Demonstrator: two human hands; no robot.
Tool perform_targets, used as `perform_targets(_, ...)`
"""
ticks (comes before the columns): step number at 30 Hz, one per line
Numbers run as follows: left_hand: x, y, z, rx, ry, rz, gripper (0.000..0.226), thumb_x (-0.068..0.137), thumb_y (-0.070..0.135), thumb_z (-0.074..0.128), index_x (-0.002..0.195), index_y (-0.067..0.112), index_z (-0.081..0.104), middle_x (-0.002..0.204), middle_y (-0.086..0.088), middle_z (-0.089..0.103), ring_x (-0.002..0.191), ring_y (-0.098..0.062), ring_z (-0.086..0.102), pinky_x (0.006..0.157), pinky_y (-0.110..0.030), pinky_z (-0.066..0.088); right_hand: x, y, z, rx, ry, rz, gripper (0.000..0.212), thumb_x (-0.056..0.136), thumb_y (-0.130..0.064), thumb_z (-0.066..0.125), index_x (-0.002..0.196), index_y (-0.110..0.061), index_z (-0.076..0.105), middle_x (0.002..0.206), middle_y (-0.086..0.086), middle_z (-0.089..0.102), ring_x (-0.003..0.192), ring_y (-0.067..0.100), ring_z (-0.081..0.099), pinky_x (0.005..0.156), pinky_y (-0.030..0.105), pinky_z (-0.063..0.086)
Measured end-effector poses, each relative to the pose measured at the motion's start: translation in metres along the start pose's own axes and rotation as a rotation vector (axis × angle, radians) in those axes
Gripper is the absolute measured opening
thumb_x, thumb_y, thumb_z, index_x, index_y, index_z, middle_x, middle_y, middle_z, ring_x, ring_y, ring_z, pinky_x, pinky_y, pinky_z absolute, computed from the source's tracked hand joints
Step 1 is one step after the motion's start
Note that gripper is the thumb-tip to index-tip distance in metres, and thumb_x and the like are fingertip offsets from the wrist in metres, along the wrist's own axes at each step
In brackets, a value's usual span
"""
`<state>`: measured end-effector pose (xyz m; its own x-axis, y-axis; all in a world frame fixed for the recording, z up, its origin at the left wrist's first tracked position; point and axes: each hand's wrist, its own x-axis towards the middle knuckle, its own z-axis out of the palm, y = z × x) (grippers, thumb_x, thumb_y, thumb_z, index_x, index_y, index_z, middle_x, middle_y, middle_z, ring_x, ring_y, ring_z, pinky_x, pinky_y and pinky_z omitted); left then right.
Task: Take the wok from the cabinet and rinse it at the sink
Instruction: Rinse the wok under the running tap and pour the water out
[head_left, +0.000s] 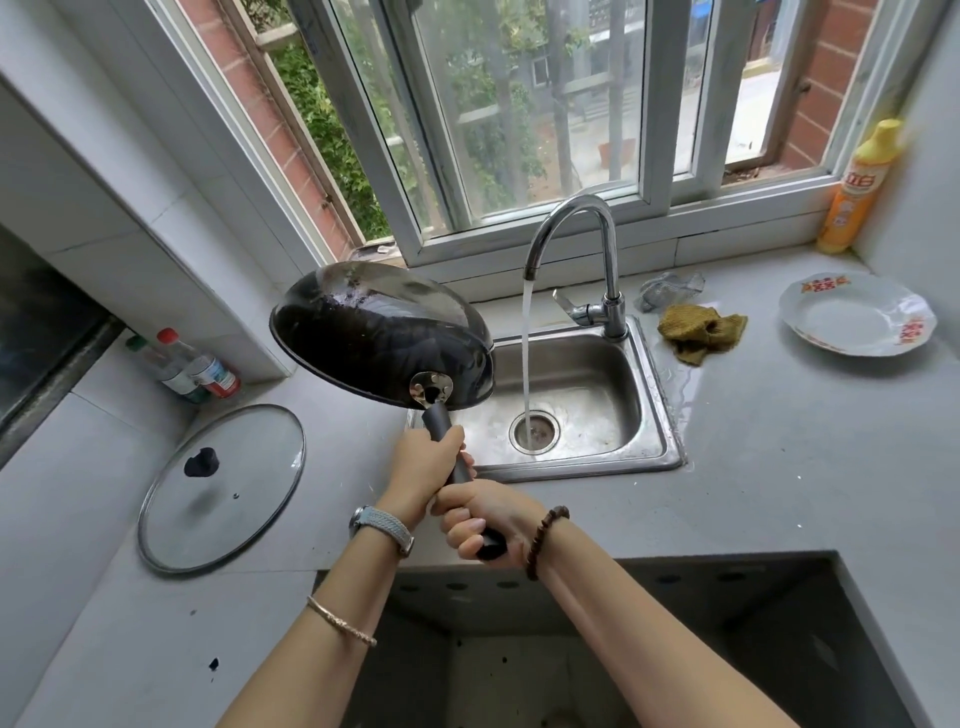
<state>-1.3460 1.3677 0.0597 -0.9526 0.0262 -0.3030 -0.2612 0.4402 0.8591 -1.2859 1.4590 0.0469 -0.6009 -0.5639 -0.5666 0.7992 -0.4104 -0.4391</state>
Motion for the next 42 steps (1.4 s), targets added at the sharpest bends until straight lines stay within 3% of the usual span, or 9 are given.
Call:
perform_targets(3,0.009,-0.009,0.014,-0.026,-0.009,0.006,0.023,0.088,0.018,0.054,0.069,0.007,0.057,0.057,-0.008,0.064,0.055,-0.026,0.062,0.067,-0.042,0.056,0.006,0.001,-0.015,-0.096,0.084,-0.076,0.021,0.09,-0.002,0.043,0.077,-0.016,0.036,0.051,-0.006,0.031,0.032,0.002,0.026,0.03,0.013,0.023)
perform_targets(7,0.016,-0.012,0.035,-0.079,-0.051,0.004,0.02,0.092,0.015,0.052,0.076,0.004,0.056,0.058,-0.007,0.062,0.051,-0.02,0.06,0.055,-0.028,0.055,0.012,0.0,-0.038,-0.161,0.167,-0.117,0.016,0.089,-0.001,0.045,0.09,-0.014,0.037,0.052,-0.004,0.034,0.033,0.004,0.029,0.031,0.016,0.025)
perform_targets(14,0.033,-0.016,0.067,-0.067,-0.081,-0.004,0.029,0.084,0.017,0.054,0.055,0.012,0.057,0.052,-0.004,0.063,0.057,-0.024,0.064,0.071,-0.039,0.056,0.015,-0.007,-0.064,-0.173,0.295,-0.159,0.02,0.089,0.002,0.042,0.078,-0.013,0.038,0.05,-0.002,0.03,0.032,0.005,0.025,0.032,0.014,0.021)
perform_targets(26,0.038,-0.02,0.109,-0.212,-0.176,-0.043,0.027,0.087,0.015,0.053,0.061,0.007,0.054,0.055,-0.005,0.06,0.059,-0.022,0.062,0.062,-0.028,0.055,0.012,-0.01,-0.101,-0.248,0.47,-0.164,0.017,0.088,0.003,0.043,0.089,-0.014,0.042,0.047,0.001,0.034,0.03,0.01,0.029,0.033,0.017,0.028)
perform_targets(29,0.037,-0.025,0.115,-0.249,-0.179,-0.052,0.027,0.089,0.015,0.053,0.064,0.008,0.054,0.057,-0.006,0.059,0.058,-0.021,0.062,0.062,-0.027,0.055,0.011,-0.009,-0.109,-0.277,0.479,-0.15,0.019,0.089,0.002,0.044,0.096,-0.015,0.04,0.047,0.001,0.036,0.031,0.01,0.031,0.034,0.018,0.031)
perform_targets(33,0.034,-0.033,0.12,-0.337,-0.165,-0.087,0.023,0.091,0.015,0.052,0.069,0.008,0.052,0.059,-0.007,0.057,0.057,-0.024,0.06,0.072,-0.04,0.056,0.003,-0.007,-0.109,-0.34,0.465,-0.142,0.015,0.089,0.002,0.046,0.088,-0.013,0.044,0.046,0.001,0.036,0.032,0.011,0.032,0.034,0.019,0.033)
perform_targets(37,0.032,-0.041,0.118,-0.341,-0.121,-0.102,0.022,0.089,0.02,0.055,0.07,0.01,0.054,0.06,-0.006,0.058,0.061,-0.026,0.058,0.079,-0.051,0.055,0.003,-0.006,-0.107,-0.349,0.424,-0.12,0.021,0.09,0.002,0.046,0.102,-0.015,0.044,0.045,-0.001,0.035,0.033,0.01,0.031,0.034,0.018,0.032)
perform_targets(40,0.029,-0.044,0.111,-0.337,-0.084,-0.118,0.02,0.089,0.021,0.055,0.072,0.009,0.054,0.06,-0.005,0.058,0.059,-0.024,0.057,0.077,-0.05,0.056,0.007,-0.003,-0.101,-0.333,0.393,-0.099,0.023,0.09,0.003,0.046,0.106,-0.014,0.044,0.045,-0.001,0.034,0.032,0.009,0.03,0.033,0.017,0.03)
perform_targets(42,0.027,-0.042,0.102,-0.326,-0.062,-0.121,0.018,0.091,0.017,0.054,0.076,0.007,0.053,0.06,-0.005,0.058,0.054,-0.019,0.056,0.067,-0.04,0.057,0.008,-0.001,-0.094,-0.299,0.346,-0.085,0.021,0.091,0.003,0.045,0.102,-0.014,0.044,0.043,-0.002,0.033,0.031,0.008,0.029,0.033,0.016,0.029)
